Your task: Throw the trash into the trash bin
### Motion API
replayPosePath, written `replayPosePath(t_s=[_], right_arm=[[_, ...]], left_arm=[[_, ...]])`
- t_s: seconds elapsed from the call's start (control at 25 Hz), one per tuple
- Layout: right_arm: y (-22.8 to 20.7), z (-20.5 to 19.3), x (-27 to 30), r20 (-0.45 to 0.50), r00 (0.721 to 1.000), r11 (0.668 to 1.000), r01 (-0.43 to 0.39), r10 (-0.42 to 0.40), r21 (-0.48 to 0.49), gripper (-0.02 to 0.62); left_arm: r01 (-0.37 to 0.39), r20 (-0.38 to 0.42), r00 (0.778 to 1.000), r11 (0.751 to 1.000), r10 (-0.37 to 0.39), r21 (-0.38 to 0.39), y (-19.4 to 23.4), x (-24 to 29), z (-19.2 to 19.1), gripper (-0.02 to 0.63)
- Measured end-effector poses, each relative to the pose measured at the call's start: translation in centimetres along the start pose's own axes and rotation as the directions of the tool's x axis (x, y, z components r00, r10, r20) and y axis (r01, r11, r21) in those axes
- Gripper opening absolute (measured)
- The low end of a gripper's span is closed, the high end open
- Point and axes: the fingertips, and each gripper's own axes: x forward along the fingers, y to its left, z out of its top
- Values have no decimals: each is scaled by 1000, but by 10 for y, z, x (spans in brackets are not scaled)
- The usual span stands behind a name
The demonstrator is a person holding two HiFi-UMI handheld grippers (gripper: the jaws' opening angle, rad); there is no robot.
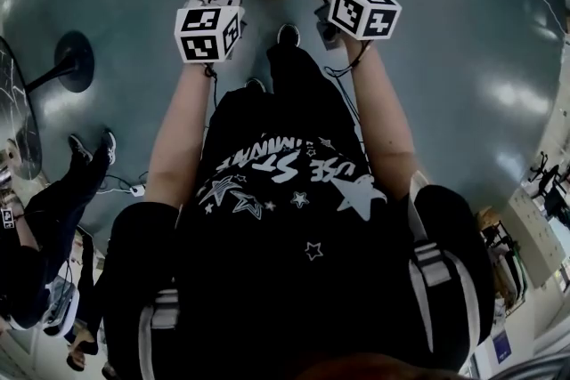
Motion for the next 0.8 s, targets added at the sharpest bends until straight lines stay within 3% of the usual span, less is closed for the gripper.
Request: replayPosePath(t_s=[0.36, 0.8], right_arm=[[35, -3, -45, 101, 995, 1000, 12, -10, -18, 83], [78, -10, -88, 149, 989, 998, 5, 5, -69, 77]], left_arm=[[66, 88, 994, 997, -68, 32, -27, -55, 19, 11], [71, 177, 981, 996, -79, 51, -41, -124, 32, 11]])
